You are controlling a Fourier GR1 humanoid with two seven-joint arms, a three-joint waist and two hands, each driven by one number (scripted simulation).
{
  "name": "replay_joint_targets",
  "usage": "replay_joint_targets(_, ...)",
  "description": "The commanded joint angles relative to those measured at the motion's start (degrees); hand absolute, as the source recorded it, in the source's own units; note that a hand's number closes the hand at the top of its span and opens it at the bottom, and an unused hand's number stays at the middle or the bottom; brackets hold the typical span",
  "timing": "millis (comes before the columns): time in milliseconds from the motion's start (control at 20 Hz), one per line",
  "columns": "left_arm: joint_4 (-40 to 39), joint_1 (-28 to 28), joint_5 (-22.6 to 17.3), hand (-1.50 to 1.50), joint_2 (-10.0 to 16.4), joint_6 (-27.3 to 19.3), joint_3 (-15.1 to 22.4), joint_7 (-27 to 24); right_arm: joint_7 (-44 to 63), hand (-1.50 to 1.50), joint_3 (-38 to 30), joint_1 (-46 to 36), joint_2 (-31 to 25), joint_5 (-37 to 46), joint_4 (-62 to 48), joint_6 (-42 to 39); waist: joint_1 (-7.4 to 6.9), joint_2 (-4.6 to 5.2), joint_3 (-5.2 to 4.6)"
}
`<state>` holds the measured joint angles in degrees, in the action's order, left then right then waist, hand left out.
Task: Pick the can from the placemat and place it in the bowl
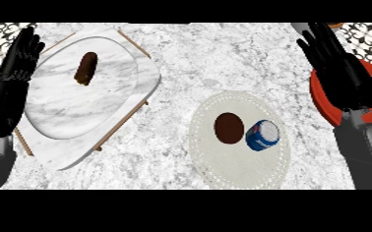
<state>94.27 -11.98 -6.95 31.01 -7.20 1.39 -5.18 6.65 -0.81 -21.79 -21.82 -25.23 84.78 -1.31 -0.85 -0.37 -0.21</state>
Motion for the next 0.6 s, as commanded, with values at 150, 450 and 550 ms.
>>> replay_joint_targets(150, -1.3, 1.2, 3.3, 0.00, -2.6, -4.6, 0.5, 5.5, -10.5, 1.50, -2.1, 5.7, -1.0, -11.7, -5.2, -24.6, 0.78, 0.79, 0.50)
replay_joint_targets(450, -2.9, 1.8, 4.2, 0.00, -7.0, -7.1, 4.0, 11.5, -27.9, -1.50, -10.2, 9.5, -3.1, -0.7, -20.1, -20.5, 0.31, 1.21, 0.55)
replay_joint_targets(550, -4.4, -0.8, 5.1, 0.00, -7.5, -7.8, 3.9, 12.1, -35.6, -1.50, -10.8, 10.1, -6.3, -1.5, -23.0, -31.8, 0.74, 1.06, 0.50)
